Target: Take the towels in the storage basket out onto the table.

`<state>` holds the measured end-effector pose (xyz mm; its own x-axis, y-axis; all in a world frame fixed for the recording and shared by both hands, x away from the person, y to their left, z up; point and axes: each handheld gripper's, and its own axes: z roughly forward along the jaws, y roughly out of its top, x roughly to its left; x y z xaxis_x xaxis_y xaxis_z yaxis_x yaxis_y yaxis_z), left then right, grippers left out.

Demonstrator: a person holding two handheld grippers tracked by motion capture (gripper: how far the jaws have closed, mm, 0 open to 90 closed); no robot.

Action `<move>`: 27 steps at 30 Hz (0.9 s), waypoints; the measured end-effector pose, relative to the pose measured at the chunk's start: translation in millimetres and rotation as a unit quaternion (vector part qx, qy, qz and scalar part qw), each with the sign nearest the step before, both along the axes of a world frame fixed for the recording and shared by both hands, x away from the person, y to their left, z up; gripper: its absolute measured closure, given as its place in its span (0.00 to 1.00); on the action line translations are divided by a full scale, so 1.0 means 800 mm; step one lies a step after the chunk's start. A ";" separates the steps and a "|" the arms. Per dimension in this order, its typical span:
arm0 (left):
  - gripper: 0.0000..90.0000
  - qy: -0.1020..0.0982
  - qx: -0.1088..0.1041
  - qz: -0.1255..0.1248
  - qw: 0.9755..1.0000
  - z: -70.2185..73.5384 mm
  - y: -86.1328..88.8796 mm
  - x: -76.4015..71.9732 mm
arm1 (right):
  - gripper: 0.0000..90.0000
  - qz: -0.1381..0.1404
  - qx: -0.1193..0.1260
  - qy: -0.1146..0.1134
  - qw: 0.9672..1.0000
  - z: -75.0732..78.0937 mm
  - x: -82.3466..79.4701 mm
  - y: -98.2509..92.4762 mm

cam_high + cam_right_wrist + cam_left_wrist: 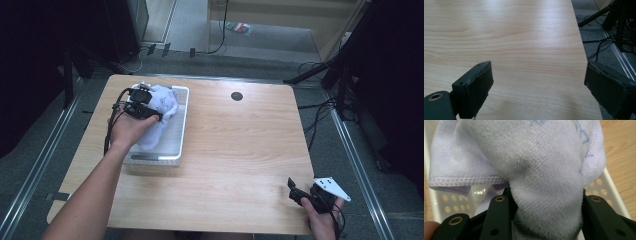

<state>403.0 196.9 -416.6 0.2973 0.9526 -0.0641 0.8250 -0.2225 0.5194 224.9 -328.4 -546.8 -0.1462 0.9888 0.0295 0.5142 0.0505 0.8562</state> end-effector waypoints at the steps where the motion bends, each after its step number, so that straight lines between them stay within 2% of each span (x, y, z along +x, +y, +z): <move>1: 0.65 -0.006 0.000 -0.001 1.000 0.008 0.000 -0.003 | 0.09 0.000 0.000 0.000 1.000 0.000 0.000 0.000; 2: 0.65 -0.006 0.000 -0.001 1.000 0.008 0.000 -0.003 | 0.09 0.000 0.000 0.000 1.000 0.000 0.000 0.000; 7: 0.65 -0.023 -0.007 -0.004 1.000 0.033 -0.003 -0.009 | 0.09 -0.001 -0.001 0.000 1.000 0.000 0.000 0.000; 9: 0.64 -0.029 -0.003 -0.006 1.000 0.040 -0.004 -0.010 | 0.09 -0.001 -0.001 0.000 1.000 0.000 0.000 0.000; 18: 0.64 -0.041 -0.007 -0.016 0.999 0.066 -0.021 -0.013 | 0.09 -0.001 -0.001 0.001 1.000 0.000 0.000 0.000; 20: 0.64 -0.043 -0.006 -0.026 0.999 0.073 -0.030 -0.014 | 0.09 -0.001 -0.001 0.001 1.000 0.000 0.000 0.000; 27: 0.64 -0.045 -0.016 -0.038 0.998 0.078 -0.062 -0.013 | 0.09 0.000 0.000 0.002 1.000 0.000 0.000 0.000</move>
<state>392.8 147.3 -353.9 0.3743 0.9251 -0.0644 0.7556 -0.2640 0.5995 225.2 -328.1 -546.9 -0.1458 0.9888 0.0306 0.5174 0.0498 0.8543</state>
